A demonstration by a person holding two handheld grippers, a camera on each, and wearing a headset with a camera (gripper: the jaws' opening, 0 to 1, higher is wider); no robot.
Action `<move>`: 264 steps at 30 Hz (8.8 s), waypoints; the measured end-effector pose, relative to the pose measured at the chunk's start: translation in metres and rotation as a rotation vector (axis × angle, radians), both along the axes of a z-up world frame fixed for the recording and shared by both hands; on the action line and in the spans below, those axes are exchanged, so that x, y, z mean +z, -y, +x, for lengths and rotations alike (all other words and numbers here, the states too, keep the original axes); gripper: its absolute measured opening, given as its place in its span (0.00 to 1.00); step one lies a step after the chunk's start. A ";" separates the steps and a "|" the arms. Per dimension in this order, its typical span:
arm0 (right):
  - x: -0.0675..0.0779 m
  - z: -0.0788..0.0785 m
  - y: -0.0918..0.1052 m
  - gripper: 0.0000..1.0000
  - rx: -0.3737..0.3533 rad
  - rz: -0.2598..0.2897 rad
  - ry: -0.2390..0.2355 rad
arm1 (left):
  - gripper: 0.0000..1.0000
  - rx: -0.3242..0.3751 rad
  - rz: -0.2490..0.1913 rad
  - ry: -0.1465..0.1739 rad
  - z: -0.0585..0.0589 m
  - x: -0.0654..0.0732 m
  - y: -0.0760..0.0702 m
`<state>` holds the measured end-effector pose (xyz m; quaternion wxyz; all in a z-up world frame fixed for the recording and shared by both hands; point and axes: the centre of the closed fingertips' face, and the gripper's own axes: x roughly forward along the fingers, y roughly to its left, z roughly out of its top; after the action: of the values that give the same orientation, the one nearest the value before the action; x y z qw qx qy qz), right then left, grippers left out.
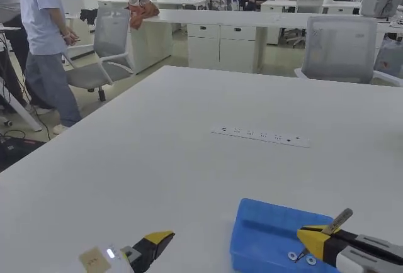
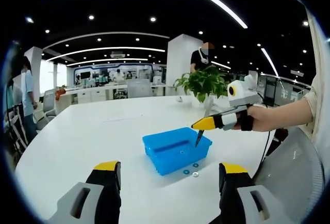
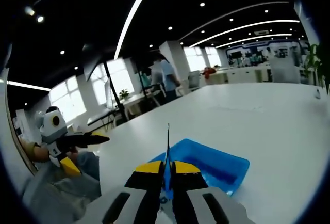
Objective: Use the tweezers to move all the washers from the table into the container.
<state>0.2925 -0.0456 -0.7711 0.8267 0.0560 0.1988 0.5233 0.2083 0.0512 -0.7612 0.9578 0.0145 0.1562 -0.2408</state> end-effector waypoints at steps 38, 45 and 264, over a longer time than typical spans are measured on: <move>-0.064 -0.037 -0.029 0.04 0.252 -0.274 0.088 | 0.78 -0.020 0.031 -0.019 -0.002 -0.005 0.002; -0.063 -0.031 -0.027 0.04 0.225 -0.258 0.067 | 0.78 -0.022 0.032 -0.021 -0.002 -0.006 0.002; 0.023 0.024 -0.042 0.03 0.151 -0.117 0.199 | 0.81 -0.042 -0.017 -0.010 -0.002 -0.001 0.008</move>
<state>0.3161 -0.0038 -0.7477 0.8026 -0.0597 0.1495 0.5744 0.2061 0.0430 -0.7624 0.9519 0.0085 0.1586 -0.2621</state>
